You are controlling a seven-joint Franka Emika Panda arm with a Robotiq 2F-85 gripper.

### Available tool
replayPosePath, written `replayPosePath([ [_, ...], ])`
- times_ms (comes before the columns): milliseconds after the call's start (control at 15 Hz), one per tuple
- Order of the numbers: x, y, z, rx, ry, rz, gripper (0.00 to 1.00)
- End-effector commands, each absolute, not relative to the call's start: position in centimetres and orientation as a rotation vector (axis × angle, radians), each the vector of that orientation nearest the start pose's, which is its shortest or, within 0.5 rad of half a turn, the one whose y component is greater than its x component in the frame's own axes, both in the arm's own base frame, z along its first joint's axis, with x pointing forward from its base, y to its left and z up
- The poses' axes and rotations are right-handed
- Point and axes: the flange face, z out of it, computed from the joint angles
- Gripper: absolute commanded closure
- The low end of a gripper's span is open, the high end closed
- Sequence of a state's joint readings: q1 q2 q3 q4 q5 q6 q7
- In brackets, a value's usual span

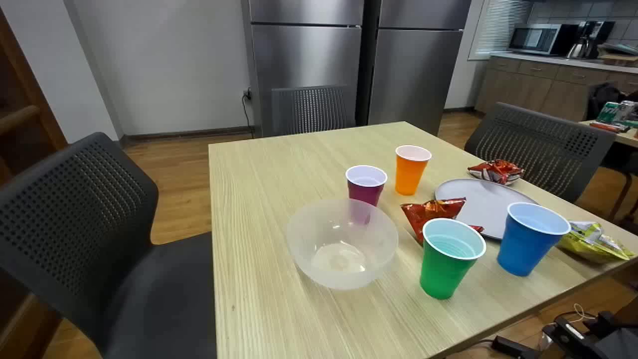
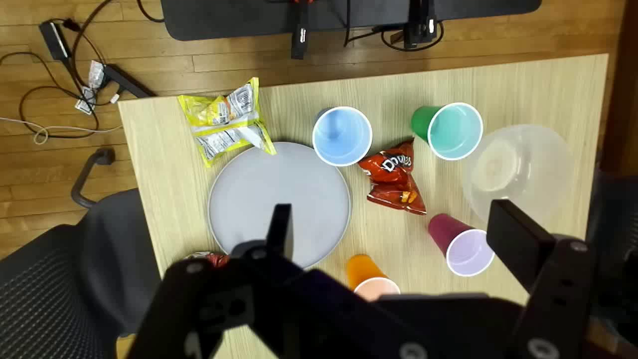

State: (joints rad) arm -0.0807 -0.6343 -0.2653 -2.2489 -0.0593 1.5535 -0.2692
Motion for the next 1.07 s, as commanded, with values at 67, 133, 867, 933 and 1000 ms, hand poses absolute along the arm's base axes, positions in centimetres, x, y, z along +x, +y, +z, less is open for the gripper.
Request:
replayPosePath([
  [67, 32.4, -14.7, 58.1, -3.026, 0.030, 0.074, 0.00],
  [133, 32.4, -14.7, 58.1, -3.025, 0.030, 0.073, 0.00],
  [867, 34.5, -14.3, 56.5, -3.029, 0.067, -0.018, 0.00],
  [933, 35.1, -14.3, 56.0, -3.032, 0.077, -0.052, 0.00],
  [1000, 35.8, -14.2, 55.5, -3.032, 0.079, -0.082, 0.00],
])
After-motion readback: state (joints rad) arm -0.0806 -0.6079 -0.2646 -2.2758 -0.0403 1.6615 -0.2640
